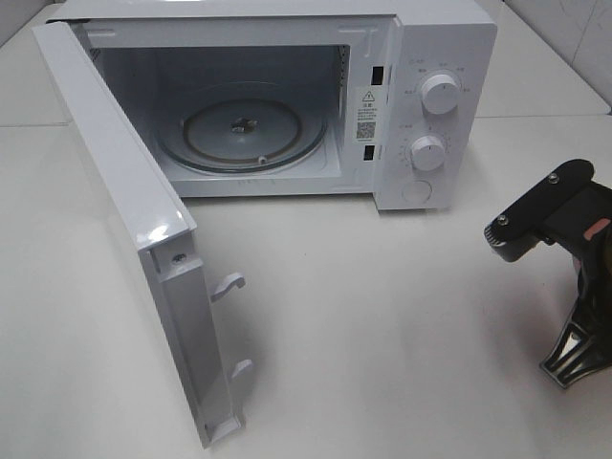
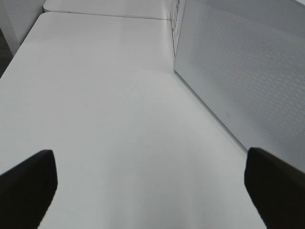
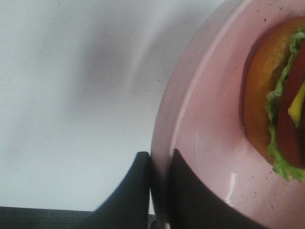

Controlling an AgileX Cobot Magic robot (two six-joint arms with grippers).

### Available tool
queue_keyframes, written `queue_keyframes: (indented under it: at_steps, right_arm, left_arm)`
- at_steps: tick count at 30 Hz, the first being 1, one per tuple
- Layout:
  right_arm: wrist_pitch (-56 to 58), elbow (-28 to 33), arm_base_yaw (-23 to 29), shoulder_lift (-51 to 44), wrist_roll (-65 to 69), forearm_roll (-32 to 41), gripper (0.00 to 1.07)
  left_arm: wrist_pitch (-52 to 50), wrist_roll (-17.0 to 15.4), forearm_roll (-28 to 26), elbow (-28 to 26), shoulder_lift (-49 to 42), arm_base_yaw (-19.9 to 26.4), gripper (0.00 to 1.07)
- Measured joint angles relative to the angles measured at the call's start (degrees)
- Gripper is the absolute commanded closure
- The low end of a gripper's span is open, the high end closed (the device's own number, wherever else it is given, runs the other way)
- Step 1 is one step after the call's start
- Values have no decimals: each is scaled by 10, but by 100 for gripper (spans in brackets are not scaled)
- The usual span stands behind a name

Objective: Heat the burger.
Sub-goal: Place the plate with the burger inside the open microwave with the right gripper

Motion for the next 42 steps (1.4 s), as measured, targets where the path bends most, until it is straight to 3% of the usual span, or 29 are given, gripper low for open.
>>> queue_keyframes:
  at_steps: [21,42]
  right_arm:
    - [10,0,130,0,0,-6,106]
    - [-8,1,139,0,-30,-28,106]
  left_arm:
    - [0,0,0,0,0,0,7]
    - [0,0,0,0,0,0,7]
